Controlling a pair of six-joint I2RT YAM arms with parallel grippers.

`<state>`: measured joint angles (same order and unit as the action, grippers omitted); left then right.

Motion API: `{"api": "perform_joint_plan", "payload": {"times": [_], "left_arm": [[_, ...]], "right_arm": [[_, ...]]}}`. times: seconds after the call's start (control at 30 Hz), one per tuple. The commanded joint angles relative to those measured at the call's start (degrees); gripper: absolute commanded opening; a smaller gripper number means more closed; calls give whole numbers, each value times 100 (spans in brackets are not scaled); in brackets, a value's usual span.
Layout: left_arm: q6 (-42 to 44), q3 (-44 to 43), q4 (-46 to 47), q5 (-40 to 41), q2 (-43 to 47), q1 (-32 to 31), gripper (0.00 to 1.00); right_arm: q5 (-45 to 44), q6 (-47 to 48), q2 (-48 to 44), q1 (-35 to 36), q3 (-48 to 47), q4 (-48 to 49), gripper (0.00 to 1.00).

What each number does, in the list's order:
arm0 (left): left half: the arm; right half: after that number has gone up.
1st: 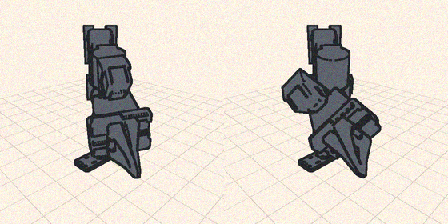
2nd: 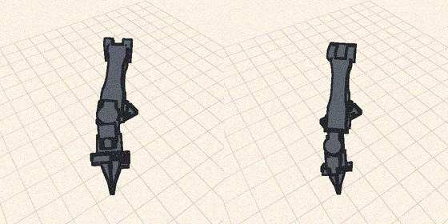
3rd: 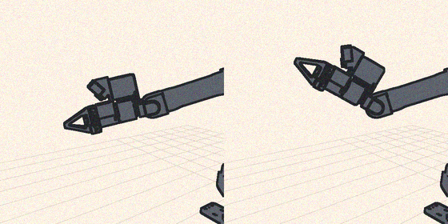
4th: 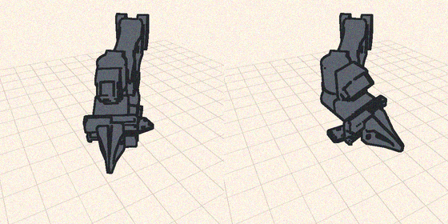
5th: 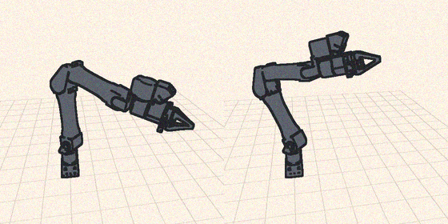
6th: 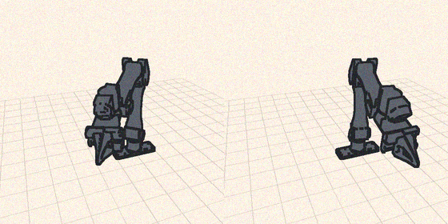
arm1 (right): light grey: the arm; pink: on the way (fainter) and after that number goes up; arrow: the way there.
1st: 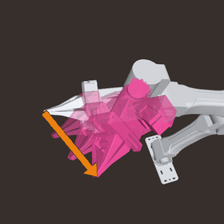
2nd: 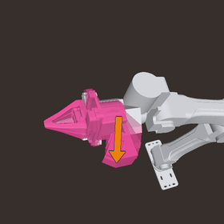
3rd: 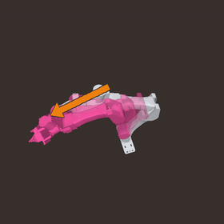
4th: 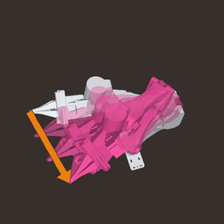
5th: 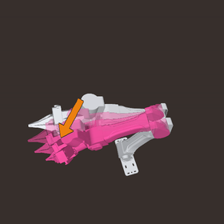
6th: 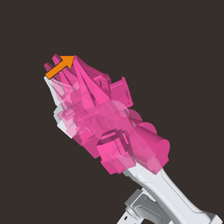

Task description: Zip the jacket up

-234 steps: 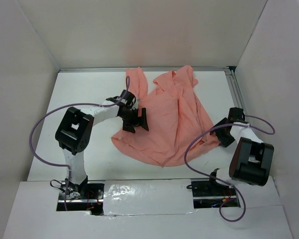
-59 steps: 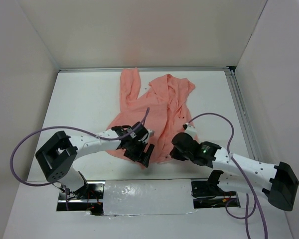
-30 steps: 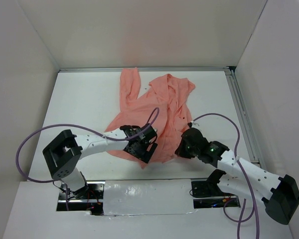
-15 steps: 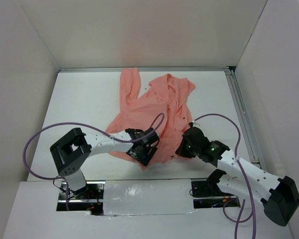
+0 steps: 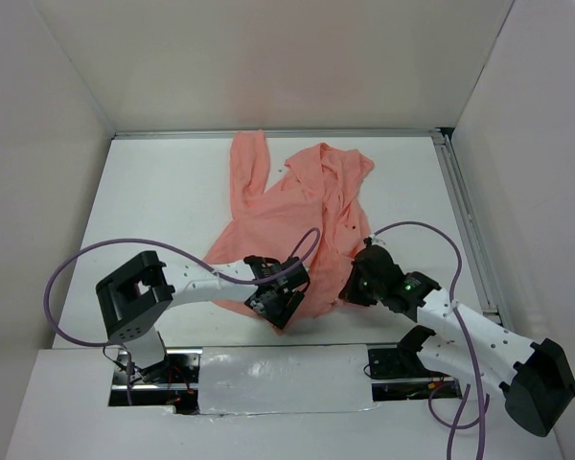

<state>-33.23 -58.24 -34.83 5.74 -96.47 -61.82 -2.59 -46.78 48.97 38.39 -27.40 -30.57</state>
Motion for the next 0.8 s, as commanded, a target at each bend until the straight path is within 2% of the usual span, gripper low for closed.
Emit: {"api": "perform_joint_plan", "payload": {"times": [0.0, 0.47, 0.7, 0.77], "left_arm": [[-69, -12, -112, -90, 85, -67, 77], [-640, -310, -446, 24, -117, -278, 76], [-798, -425, -375, 6, -601, -278, 69], [-842, -452, -445, 59, -698, -278, 62]], "right_arm": [[13, 64, -28, -51, 85, 244, 0], [13, 11, -10, -95, 217, 323, 0], [-13, -32, -115, -113, 279, 288, 0], [-22, -41, -160, -121, 314, 279, 0]]}}
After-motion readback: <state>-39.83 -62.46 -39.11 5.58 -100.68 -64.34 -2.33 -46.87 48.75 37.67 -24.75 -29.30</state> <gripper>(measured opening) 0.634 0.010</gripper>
